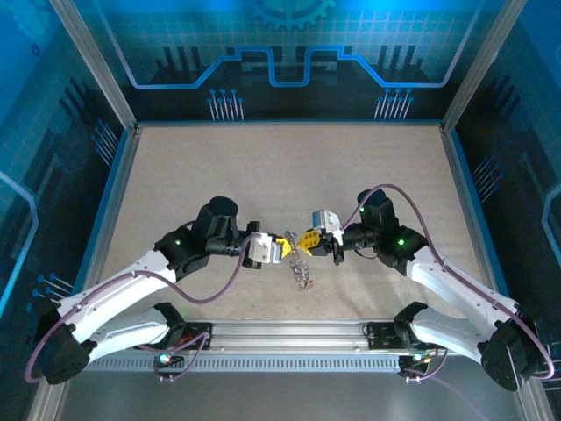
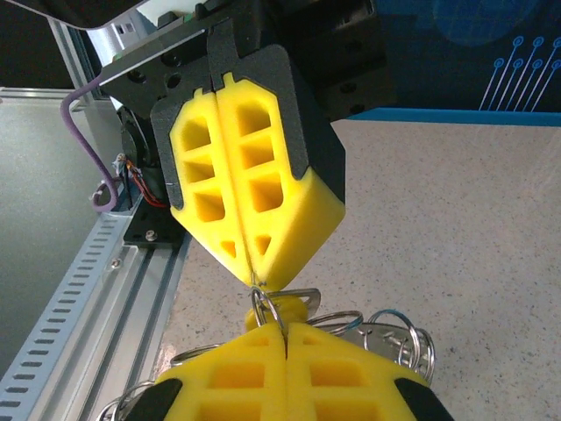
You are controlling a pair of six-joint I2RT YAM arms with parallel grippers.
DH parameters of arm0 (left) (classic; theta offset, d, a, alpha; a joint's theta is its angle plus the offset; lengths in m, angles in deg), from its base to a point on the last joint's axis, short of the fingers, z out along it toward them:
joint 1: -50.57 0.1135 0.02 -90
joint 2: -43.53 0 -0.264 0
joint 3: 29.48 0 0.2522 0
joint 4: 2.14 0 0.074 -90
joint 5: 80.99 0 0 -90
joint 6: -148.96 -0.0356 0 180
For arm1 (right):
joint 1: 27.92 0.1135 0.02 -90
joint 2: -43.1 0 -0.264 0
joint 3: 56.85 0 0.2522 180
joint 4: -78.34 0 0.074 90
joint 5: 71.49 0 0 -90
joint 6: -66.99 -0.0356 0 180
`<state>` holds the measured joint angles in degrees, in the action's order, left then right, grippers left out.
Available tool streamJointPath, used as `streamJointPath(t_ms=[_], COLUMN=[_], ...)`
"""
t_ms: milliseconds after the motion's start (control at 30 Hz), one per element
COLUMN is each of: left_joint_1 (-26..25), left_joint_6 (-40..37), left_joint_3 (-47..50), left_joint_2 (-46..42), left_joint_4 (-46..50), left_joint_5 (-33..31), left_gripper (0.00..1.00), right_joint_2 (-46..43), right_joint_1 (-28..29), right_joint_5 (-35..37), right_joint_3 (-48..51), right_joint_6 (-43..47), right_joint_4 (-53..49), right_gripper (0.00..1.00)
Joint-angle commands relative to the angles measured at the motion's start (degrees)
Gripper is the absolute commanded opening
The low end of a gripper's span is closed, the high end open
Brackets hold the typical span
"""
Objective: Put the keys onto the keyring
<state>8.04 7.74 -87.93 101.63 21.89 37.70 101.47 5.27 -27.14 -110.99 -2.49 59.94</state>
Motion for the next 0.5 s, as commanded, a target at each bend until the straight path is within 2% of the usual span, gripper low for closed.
streamJointPath(t_ms=[0, 267, 333, 467], left_joint_1=[-0.7, -1.9, -2.0, -2.0], left_joint_6=[-0.8, 2.1, 4.8, 9.0], left_joint_3=[1.4, 3.8, 4.5, 4.7], left_joint_2=[-1.2, -0.6, -0.2, 1.1], left_joint_4=[-1.5, -6.0, -8.4, -10.6], left_joint_5=[0.9, -1.2, -1.7, -2.0], left_gripper=[0.00, 0.00, 0.18, 0.29], right_joint_2=[-1.0, -1.5, -1.7, -1.9], right_joint_1=[-1.0, -2.0, -2.1, -2.1], right_joint_5=[-1.3, -0.6, -0.6, -0.6], right_joint_3=[0.3, 1.3, 1.6, 2.0], right_joint_6=[-2.6, -5.2, -5.3, -5.2], right_joint_4=[4.1, 6.9, 7.2, 7.6], right_gripper=[0.00, 0.00, 0.00, 0.00])
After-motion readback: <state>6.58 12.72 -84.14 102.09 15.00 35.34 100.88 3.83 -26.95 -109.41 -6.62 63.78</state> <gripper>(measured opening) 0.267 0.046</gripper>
